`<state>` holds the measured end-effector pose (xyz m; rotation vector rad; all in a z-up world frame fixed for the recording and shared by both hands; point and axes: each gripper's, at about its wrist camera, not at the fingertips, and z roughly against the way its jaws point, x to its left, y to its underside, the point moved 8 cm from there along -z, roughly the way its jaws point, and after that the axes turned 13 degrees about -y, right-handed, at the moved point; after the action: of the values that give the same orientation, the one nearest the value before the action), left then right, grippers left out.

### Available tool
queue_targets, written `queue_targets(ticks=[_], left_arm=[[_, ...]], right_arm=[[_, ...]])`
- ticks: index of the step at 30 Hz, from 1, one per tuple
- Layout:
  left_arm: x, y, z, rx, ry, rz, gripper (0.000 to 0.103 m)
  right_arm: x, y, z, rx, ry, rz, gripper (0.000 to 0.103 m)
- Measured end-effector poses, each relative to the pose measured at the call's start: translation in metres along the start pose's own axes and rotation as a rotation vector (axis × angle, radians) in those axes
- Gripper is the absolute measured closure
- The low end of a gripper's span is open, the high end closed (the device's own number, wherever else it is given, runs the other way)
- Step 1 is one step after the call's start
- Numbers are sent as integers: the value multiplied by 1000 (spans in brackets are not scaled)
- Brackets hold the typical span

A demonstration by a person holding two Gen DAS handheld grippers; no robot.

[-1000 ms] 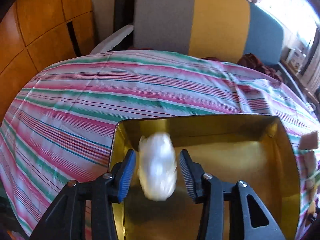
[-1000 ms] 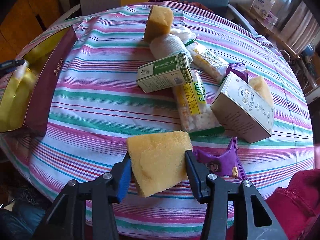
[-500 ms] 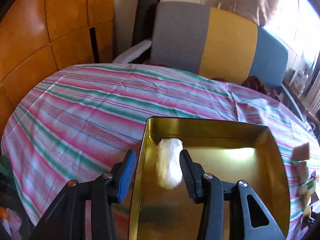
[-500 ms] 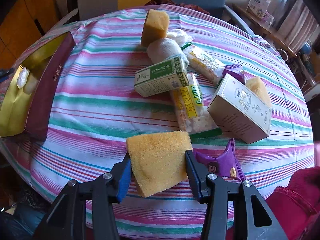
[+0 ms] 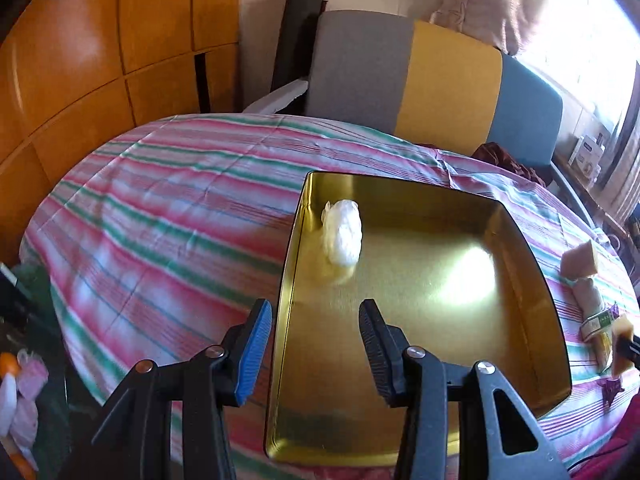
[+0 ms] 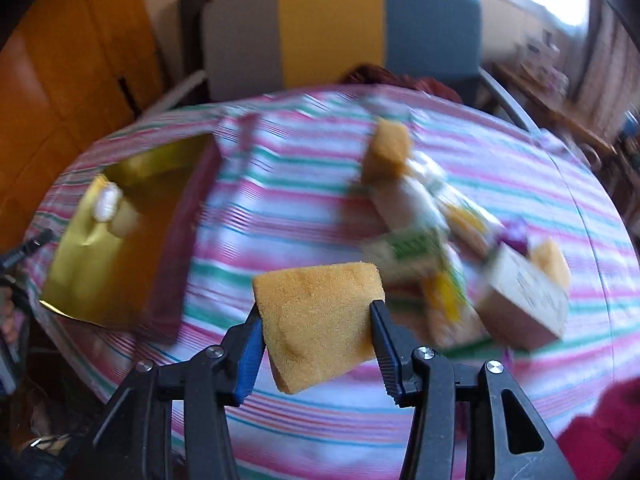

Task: Organize objects
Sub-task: 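Lower the white roll into the gold tray and open the left gripper, then carry the yellow sponge over the tray and release it with the right gripper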

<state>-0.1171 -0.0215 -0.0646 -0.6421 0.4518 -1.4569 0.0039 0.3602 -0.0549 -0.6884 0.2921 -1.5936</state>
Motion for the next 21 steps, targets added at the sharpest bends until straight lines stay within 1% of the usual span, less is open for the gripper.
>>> queue_targets(ticks=[3, 7, 11, 13, 18, 21], left_arm=[[3, 6, 6, 1, 2, 23, 57], [9, 11, 10, 8, 2, 47, 57], [15, 16, 10, 16, 2, 47, 57], [18, 18, 9, 22, 5, 56, 57], [28, 26, 3, 46, 13, 80, 57], [35, 28, -2, 55, 9, 97, 57]], right_arm=[[37, -19, -11, -5, -49, 75, 52], [93, -41, -37, 6, -117, 174, 52], [139, -59, -67, 31, -186, 222, 51], [164, -68, -87, 56, -206, 253, 51], [207, -77, -132, 128, -246, 297, 51], [229, -81, -158, 170, -248, 328, 51]])
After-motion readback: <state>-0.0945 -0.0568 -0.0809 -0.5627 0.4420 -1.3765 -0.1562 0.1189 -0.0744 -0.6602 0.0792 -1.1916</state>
